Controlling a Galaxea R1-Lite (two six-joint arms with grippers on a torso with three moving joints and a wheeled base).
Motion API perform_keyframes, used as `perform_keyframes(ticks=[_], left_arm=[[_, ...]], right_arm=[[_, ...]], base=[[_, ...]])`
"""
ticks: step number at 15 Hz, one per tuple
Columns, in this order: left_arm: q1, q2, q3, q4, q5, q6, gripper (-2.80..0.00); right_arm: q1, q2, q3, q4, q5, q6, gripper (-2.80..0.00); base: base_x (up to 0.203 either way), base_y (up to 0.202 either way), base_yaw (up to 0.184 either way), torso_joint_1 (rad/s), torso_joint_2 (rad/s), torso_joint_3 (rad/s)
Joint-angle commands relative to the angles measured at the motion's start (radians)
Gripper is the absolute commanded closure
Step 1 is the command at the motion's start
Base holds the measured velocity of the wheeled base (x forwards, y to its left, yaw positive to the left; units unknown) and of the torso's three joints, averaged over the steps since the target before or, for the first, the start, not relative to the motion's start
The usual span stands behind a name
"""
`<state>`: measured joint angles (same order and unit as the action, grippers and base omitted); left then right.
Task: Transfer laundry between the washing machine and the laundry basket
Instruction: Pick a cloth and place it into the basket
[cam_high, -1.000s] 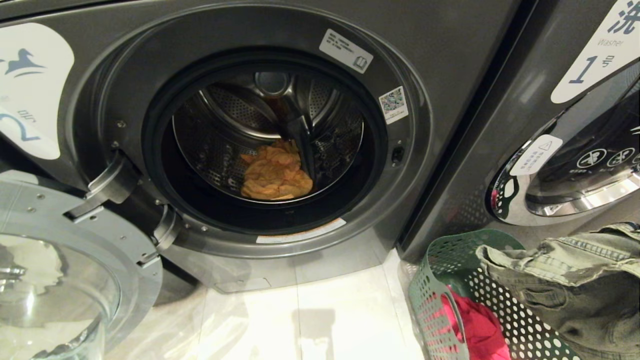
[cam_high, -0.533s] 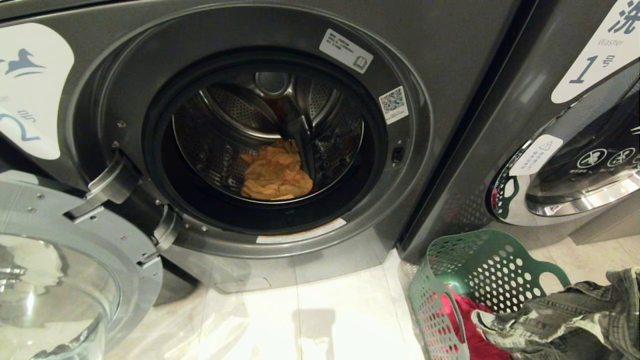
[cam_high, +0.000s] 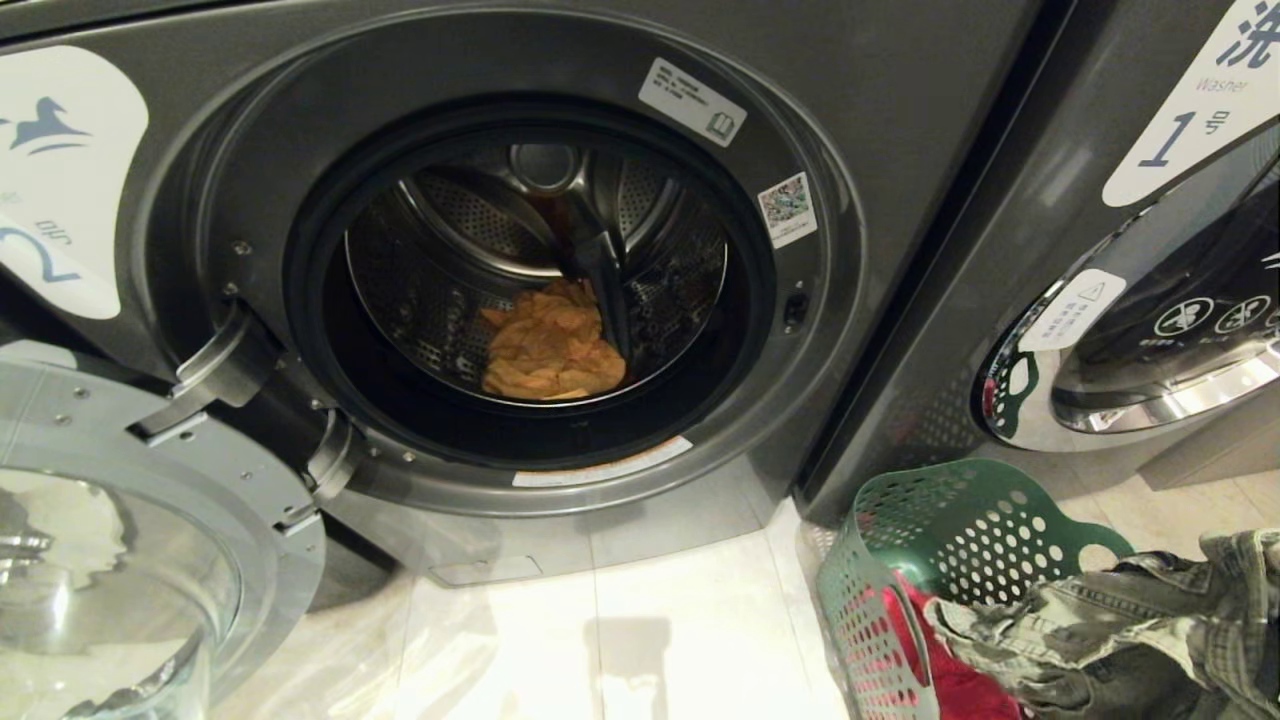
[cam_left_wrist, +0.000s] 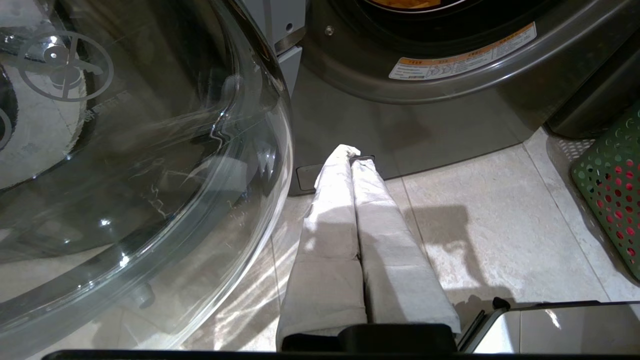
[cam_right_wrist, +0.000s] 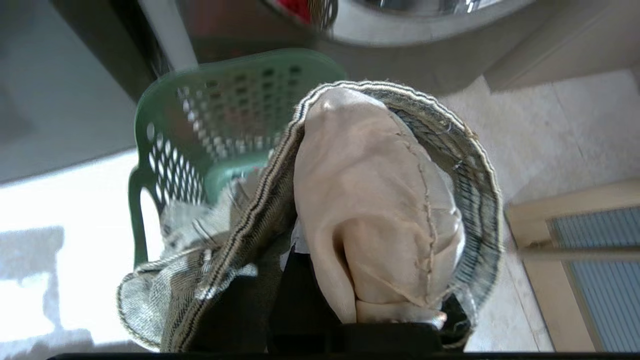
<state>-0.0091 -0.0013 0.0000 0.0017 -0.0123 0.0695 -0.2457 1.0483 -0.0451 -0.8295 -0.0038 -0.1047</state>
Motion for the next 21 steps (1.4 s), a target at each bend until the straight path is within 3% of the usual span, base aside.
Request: perform_keyframes(ticks=[1,8,12,17,20,21], left_arm=[[0.0,0.0,0.0,0.0,0.0,0.001,0.0],[0.0,0.0,0.0,0.0,0.0,0.0,0.0],[0.0,-0.001,0.0,0.0,0.0,0.0,0.0],[0.0,-0.002,0.0,0.0,0.0,0.001,0.0],[0.0,-0.001,0.0,0.0,0.0,0.0,0.0],[0.0,-0.001,0.0,0.0,0.0,0.0,0.0]], right_arm=[[0.0,0.027,-0.003,-0.026,-0.001,-0.001,-2.8],[0.01,0.027,0.015,-0.028,-0.001,-0.002,-2.8],[0.143,-0.082,0.019,0.134,-0.004,-0.011,-2.8],[0.217,-0.109,0.042,0.184,-0.11,-0.025,-2.8],[0.216,-0.104,0.044,0.191,-0.244,-0.031,-2.8],[0.217,-0.105,0.044,0.191,-0.246,-0.031,-2.8]], base=[[0.0,0.0,0.0,0.0,0.0,0.0],[0.0,0.0,0.0,0.0,0.0,0.0],[0.0,0.0,0.0,0.0,0.0,0.0],[0.0,0.0,0.0,0.0,0.0,0.0],[0.0,0.0,0.0,0.0,0.0,0.0],[0.0,0.0,0.0,0.0,0.0,0.0]])
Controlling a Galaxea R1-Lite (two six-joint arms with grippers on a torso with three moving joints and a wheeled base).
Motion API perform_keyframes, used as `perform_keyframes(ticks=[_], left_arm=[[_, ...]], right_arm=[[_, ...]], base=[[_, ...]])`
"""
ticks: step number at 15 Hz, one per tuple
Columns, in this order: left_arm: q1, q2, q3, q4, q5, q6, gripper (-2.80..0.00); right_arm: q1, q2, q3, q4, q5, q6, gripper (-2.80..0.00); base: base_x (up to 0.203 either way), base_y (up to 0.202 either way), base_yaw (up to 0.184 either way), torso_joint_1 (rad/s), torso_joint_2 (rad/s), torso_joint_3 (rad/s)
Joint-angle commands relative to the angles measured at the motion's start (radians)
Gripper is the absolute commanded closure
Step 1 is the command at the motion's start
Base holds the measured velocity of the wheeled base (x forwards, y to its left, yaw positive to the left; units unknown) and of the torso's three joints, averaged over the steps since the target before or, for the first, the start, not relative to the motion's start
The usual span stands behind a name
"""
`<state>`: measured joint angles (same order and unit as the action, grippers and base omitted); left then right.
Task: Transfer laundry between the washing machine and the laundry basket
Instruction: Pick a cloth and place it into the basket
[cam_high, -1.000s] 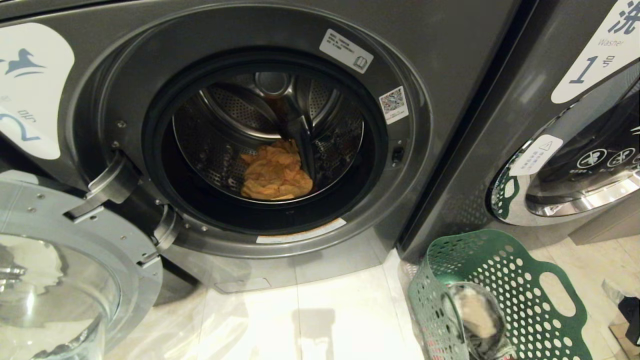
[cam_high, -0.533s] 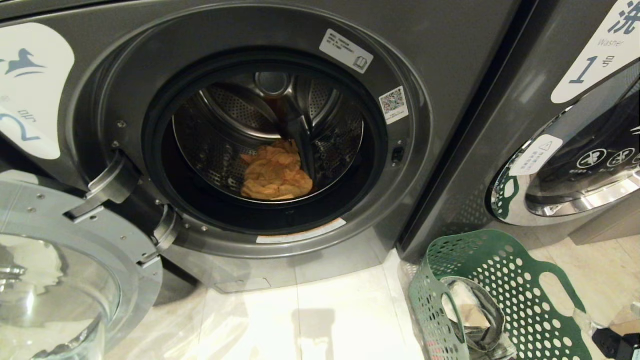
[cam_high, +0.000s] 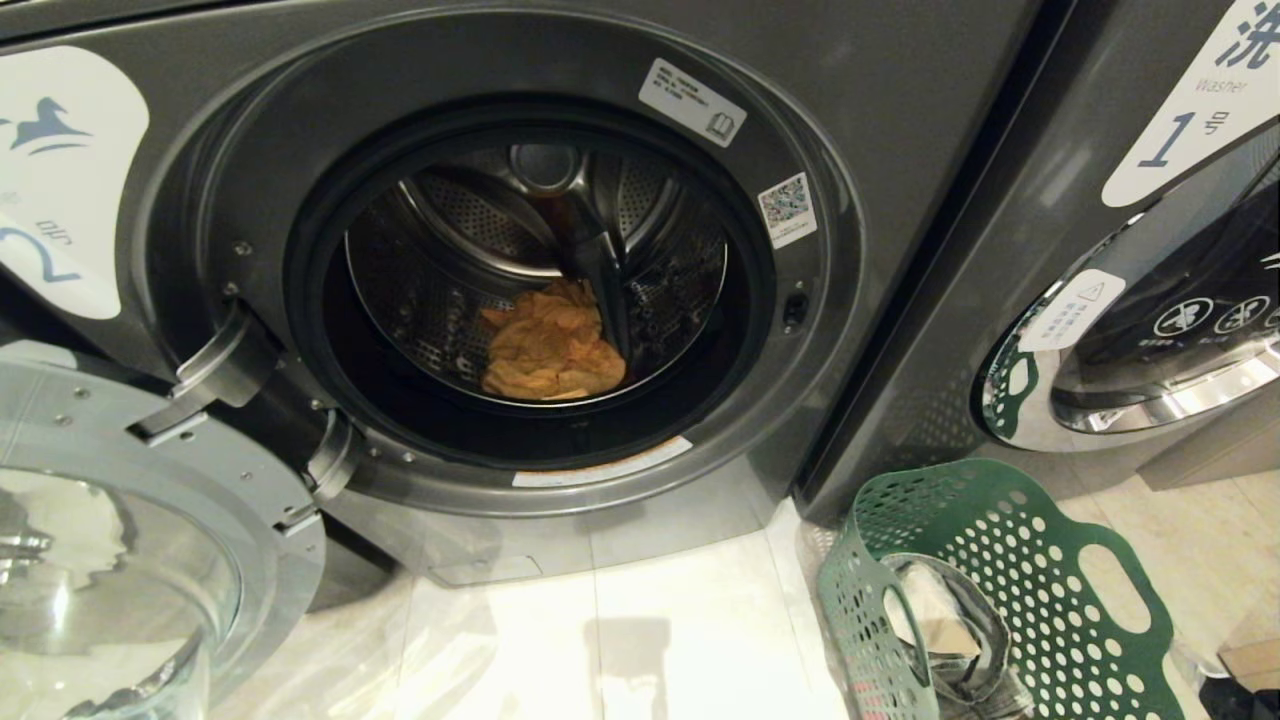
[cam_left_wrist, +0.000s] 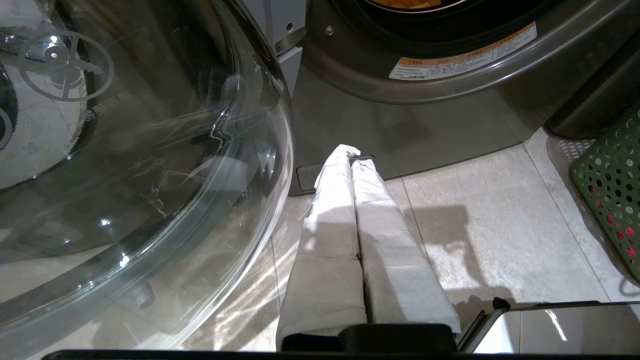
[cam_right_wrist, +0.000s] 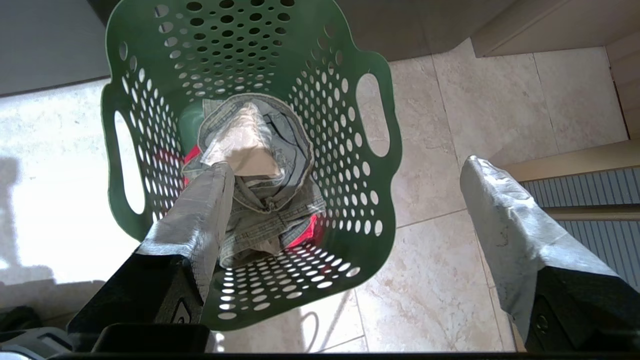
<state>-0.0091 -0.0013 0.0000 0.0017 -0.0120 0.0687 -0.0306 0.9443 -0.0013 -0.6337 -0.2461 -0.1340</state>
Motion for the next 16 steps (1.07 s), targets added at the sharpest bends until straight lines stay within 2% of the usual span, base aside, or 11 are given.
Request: perform_keyframes(ticks=[1,13,16], left_arm=[[0.0,0.0,0.0,0.0,0.0,0.0,0.0],[0.0,0.0,0.0,0.0,0.0,0.0,0.0],[0.0,0.0,0.0,0.0,0.0,0.0,0.0]], right_arm=[[0.001,-0.001,0.0,-0.002,-0.004,-0.002,-2.8],[0.001,-0.007,0.001,-0.006,-0.007,-0.002,-2.8],[0.0,-0.021,0.0,-0.006,-0.009,-0.002,-2.8]], base=[[0.0,0.0,0.0,0.0,0.0,0.0],[0.0,0.0,0.0,0.0,0.0,0.0],[0.0,-0.006,0.128,0.003,0.0,0.004]])
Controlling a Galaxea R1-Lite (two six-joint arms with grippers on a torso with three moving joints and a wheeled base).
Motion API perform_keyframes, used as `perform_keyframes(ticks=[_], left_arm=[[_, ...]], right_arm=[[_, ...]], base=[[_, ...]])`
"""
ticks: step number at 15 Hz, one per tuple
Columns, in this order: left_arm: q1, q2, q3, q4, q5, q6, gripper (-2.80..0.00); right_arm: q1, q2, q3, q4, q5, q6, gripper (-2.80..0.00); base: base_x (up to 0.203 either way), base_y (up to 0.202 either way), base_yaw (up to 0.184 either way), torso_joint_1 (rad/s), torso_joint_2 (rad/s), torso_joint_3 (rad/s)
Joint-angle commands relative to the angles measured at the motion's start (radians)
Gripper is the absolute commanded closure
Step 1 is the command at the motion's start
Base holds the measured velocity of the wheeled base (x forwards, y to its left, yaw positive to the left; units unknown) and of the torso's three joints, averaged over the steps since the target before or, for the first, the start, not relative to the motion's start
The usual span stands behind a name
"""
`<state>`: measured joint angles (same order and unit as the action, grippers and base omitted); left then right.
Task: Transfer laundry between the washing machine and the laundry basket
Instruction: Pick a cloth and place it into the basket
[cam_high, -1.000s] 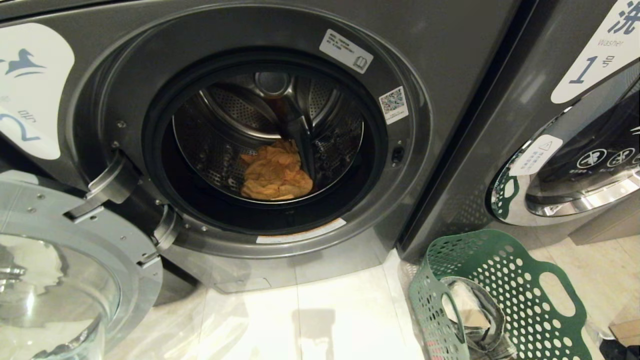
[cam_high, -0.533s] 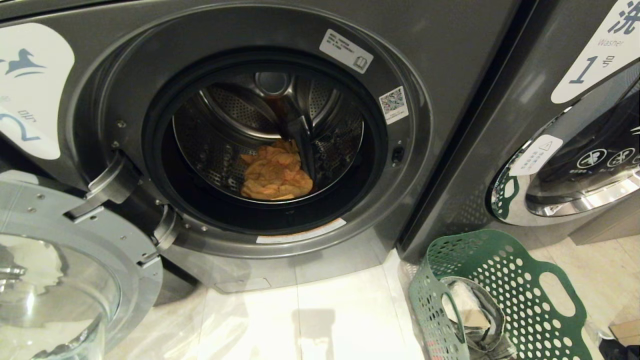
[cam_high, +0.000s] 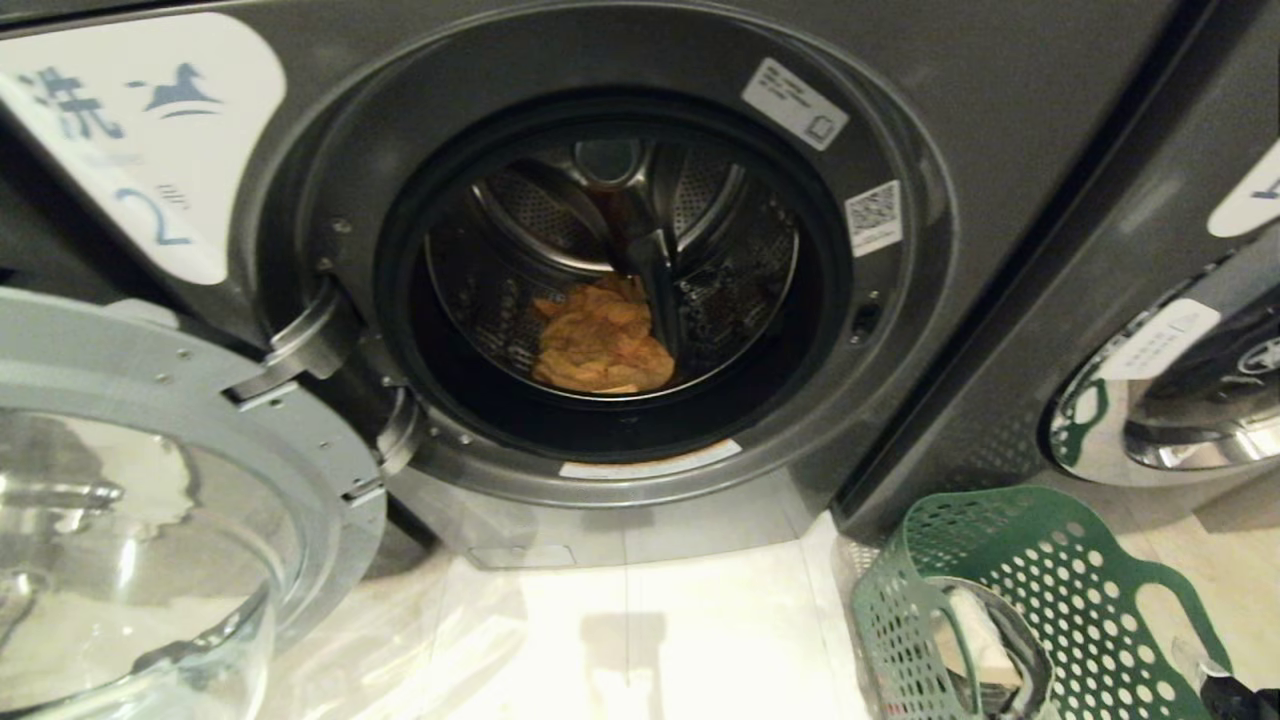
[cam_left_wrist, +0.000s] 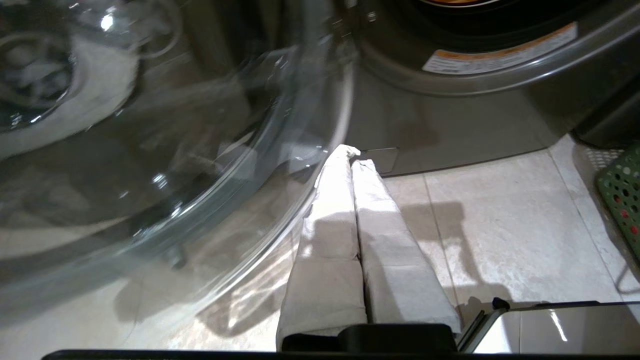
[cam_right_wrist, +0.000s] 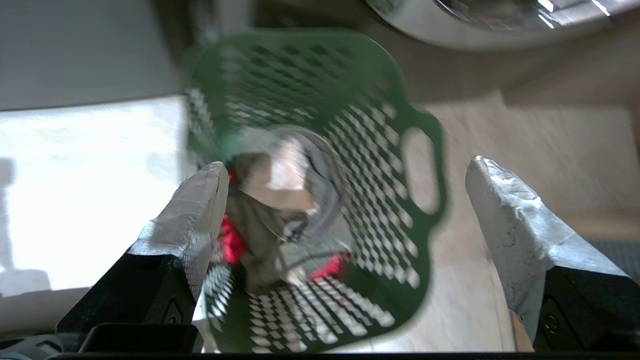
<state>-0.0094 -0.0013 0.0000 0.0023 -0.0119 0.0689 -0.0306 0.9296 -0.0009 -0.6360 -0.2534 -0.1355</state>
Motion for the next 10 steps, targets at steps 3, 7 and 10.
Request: perform_keyframes(ticks=[3,7,10], left_arm=[[0.0,0.0,0.0,-0.001,0.0,0.002,0.0],[0.0,0.0,0.0,-0.001,0.0,0.0,0.0],[0.0,-0.001,0.0,-0.001,0.0,0.001,0.0]], right_arm=[[-0.002,-0.008,-0.001,-0.004,-0.003,-0.001,-2.8],[-0.002,-0.008,-0.001,-0.004,-0.003,-0.001,-2.8],[-0.002,-0.008,0.0,-0.002,-0.003,-0.001,-2.8]], base=[[0.002,-0.008,0.173,-0.002,0.0,0.006],[0.001,-0.008,0.177,0.004,0.0,0.006],[-0.002,-0.01,0.178,0.001,0.0,0.003]])
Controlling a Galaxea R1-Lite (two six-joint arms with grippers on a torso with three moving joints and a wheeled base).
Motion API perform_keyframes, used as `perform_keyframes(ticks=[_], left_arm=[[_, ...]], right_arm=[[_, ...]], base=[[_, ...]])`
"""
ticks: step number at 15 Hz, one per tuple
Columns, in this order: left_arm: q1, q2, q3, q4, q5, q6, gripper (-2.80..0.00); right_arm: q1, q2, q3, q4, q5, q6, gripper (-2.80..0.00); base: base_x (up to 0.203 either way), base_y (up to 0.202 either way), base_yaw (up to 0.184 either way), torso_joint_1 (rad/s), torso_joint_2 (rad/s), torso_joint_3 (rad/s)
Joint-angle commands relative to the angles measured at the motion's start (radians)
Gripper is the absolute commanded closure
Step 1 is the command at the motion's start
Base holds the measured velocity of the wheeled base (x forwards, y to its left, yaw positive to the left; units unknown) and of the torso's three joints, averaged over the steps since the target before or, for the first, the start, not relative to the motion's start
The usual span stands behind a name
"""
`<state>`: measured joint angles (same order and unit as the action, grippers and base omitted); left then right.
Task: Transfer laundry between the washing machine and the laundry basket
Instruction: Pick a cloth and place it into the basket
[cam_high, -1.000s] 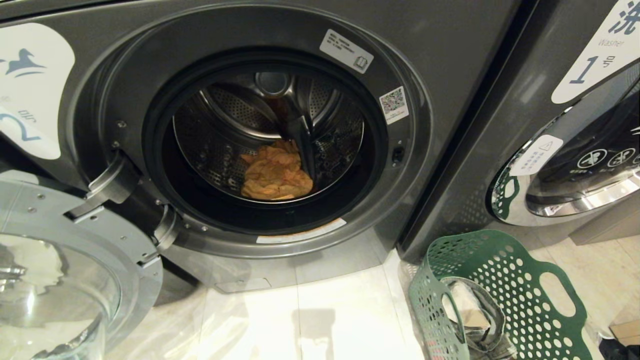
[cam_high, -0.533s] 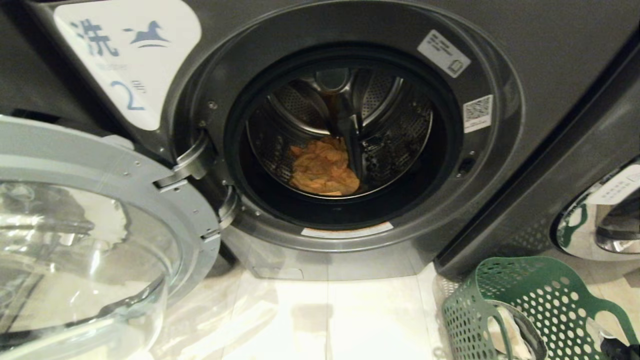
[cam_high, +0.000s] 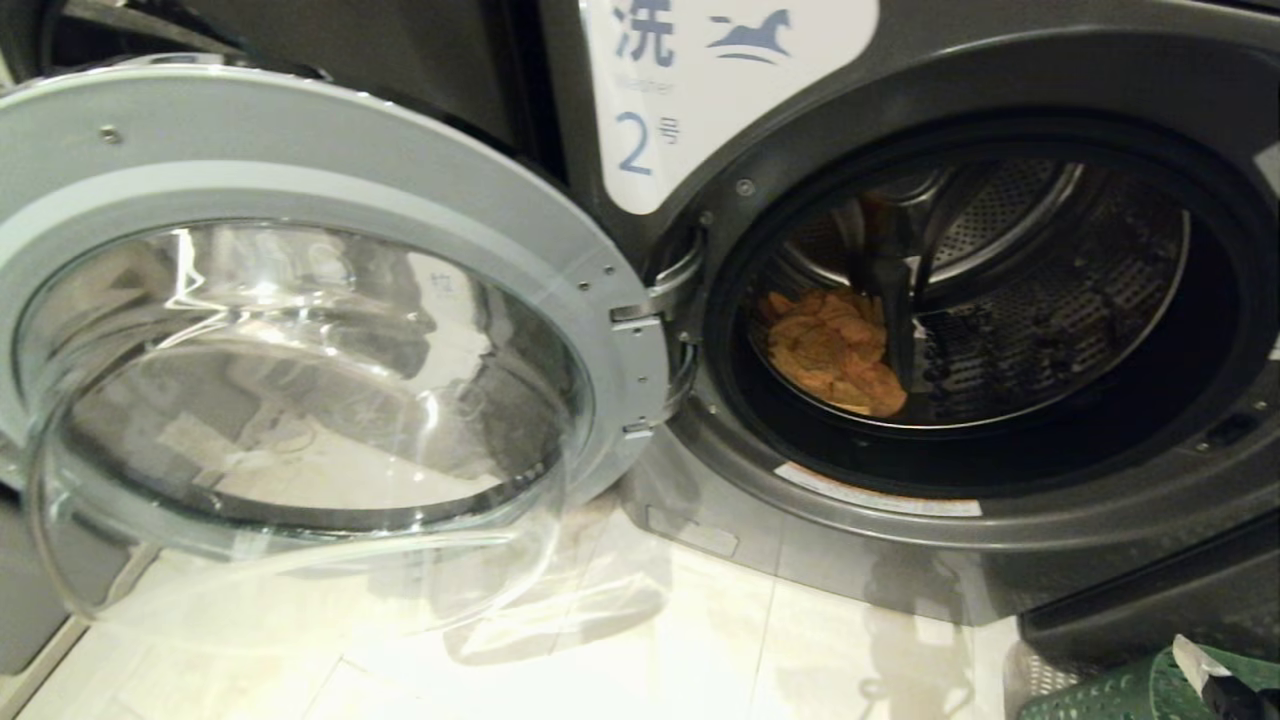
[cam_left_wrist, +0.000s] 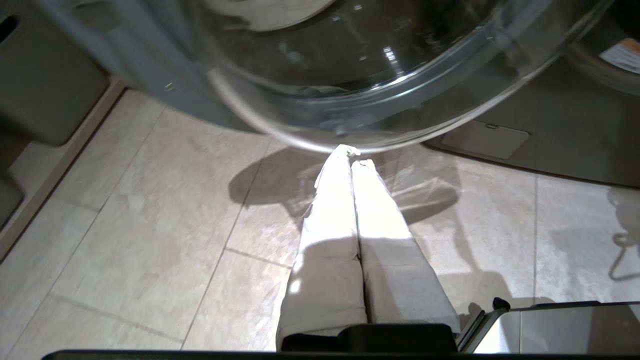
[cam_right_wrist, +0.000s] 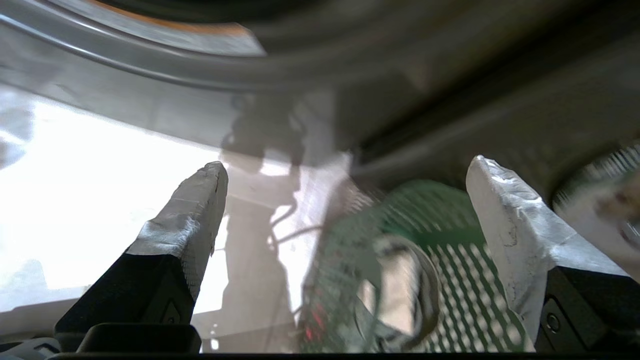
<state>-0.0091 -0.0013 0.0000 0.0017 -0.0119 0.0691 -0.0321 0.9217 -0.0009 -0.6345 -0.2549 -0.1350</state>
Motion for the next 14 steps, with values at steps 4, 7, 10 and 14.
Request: perform_keyframes(ticks=[4,7,10,14], left_arm=[[0.0,0.0,0.0,0.0,0.0,0.0,0.0],[0.0,0.0,0.0,0.0,0.0,0.0,0.0],[0.0,-0.002,0.0,0.0,0.0,0.0,0.0],[0.0,-0.002,0.0,0.0,0.0,0.0,0.0]], right_arm=[[0.0,0.0,-0.001,-0.004,-0.001,-0.002,-2.8],[-0.006,0.002,0.001,-0.001,-0.001,0.002,-2.8],[-0.063,0.024,0.001,-0.004,0.004,0.031,-2.8],[-0.071,0.083,-0.024,-0.009,0.012,0.105,-2.8]], base=[[0.002,-0.008,0.174,0.001,0.0,0.002],[0.001,-0.007,0.145,0.004,0.0,0.002],[-0.001,-0.001,0.021,0.001,0.0,0.001],[0.0,0.0,0.0,0.0,0.0,0.0]])
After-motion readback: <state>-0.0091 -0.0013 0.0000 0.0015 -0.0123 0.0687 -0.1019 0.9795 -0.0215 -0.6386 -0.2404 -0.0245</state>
